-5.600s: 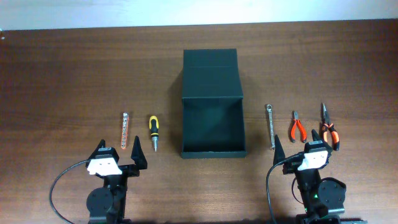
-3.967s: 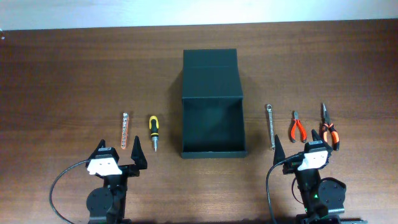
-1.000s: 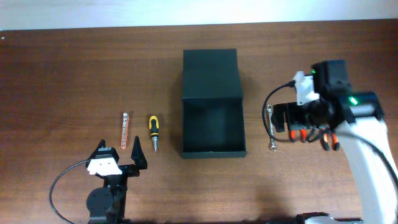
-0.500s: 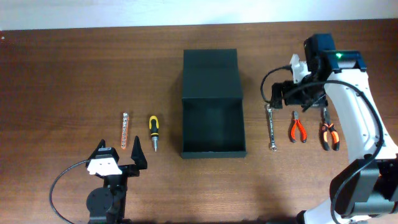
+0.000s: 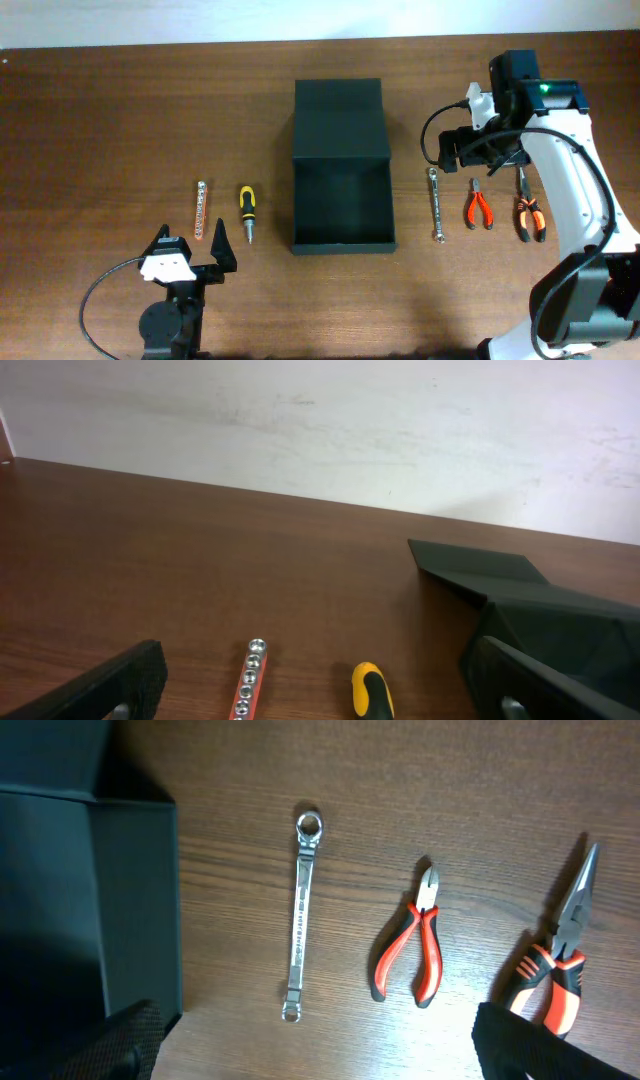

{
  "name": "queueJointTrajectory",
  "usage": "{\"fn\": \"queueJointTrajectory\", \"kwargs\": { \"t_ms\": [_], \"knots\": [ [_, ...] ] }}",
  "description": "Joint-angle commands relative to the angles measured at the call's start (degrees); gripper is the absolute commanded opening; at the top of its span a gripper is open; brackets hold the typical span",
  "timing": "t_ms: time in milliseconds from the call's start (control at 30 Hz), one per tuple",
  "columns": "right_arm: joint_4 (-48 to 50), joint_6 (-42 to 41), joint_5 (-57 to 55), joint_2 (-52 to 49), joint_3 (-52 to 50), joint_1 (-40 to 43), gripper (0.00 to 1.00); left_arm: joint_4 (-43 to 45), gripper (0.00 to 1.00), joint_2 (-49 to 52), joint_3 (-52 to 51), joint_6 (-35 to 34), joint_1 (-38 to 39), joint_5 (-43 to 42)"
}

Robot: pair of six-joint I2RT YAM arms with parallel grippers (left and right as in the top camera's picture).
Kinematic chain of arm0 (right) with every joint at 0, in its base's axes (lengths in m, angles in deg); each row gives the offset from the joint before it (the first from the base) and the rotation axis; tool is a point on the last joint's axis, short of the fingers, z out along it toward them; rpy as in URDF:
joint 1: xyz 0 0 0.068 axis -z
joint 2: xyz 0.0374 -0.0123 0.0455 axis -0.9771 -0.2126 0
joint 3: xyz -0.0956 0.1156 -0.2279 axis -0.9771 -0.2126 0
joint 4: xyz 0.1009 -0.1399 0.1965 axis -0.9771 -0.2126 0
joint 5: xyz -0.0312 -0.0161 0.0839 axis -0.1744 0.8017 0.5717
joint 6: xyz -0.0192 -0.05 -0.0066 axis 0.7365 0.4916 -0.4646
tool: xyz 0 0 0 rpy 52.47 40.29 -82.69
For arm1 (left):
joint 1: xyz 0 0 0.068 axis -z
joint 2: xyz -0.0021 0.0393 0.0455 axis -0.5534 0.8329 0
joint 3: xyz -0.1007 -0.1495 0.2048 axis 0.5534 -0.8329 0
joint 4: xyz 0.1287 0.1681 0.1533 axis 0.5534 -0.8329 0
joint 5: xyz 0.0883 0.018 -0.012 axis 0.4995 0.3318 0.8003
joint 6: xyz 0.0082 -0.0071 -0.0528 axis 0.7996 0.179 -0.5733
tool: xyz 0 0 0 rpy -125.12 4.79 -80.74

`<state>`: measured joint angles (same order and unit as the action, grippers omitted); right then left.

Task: Pack container
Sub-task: 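Raise the right gripper and move it over the silver wrench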

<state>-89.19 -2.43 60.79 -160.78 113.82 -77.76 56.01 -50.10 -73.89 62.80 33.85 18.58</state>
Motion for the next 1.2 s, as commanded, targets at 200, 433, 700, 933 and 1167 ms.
{"fn": "queueJointTrajectory", "kwargs": {
  "t_ms": [200, 433, 700, 933, 1167],
  "knots": [
    [2.86, -3.74, -1.03, -6.88, -1.14, 0.02, 0.99, -0.26, 0.99, -0.09, -0.13, 0.92, 0.22, -0.42],
    [6.19, -4.57, -1.22, -9.01, -1.27, -0.02, 0.99, -0.26, 0.99, -0.09, -0.13, 0.92, 0.22, -0.42],
    [6.21, -4.52, -1.49, -9.01, -2.45, -2.21, 0.99, -0.26, 0.99, -0.09, -0.13, 0.92, 0.22, -0.42],
    [6.6, -4.55, -8.63, -9.05, -3.85, -5.27, 0.99, -0.26, 0.99, -0.09, -0.13, 0.92, 0.22, -0.42],
    [9.44, -6.91, -6.45, -9.11, -3.93, -5.35, 0.99, -0.26, 0.99, -0.09, -0.13, 0.92, 0.22, -0.42]
  ]
}}
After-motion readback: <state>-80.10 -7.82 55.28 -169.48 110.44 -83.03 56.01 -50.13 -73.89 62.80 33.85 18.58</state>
